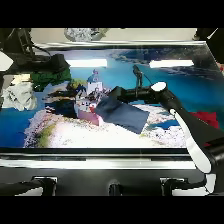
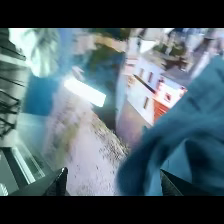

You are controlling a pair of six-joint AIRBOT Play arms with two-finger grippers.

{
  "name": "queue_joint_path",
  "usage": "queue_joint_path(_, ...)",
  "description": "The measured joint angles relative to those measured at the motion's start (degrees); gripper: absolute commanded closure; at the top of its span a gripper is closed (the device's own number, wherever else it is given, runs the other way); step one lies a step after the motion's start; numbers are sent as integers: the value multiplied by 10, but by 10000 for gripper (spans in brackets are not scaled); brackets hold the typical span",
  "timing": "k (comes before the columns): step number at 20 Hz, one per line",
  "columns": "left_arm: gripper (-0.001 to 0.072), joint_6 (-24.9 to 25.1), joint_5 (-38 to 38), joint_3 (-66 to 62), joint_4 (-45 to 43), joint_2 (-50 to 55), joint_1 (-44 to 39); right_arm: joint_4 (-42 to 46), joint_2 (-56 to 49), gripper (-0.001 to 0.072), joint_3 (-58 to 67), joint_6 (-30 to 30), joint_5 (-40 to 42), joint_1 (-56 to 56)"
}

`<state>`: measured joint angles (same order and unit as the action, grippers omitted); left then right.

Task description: Fold the shirts.

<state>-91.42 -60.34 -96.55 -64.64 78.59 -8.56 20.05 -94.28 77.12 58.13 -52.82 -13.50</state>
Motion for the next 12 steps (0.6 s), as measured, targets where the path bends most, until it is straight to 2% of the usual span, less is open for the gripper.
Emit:
queue_joint_path(3,674,0,-9,19,-19,-7,3,-7,8,49,0,-19,18,31)
queue_joint_path(5,674,2,-13,34,-34,-10,6,42,31,49,0,-12,0,71)
queue_joint_path(7,674,7,-17,44,-43,-11,7,145,55,50,0,21,-55,119)
queue_joint_path(10,674,12,-21,50,-50,-12,11,341,79,49,-33,69,-182,169)
queue_joint_path(12,673,14,-21,52,-53,-12,13,396,92,36,-96,83,-213,185)
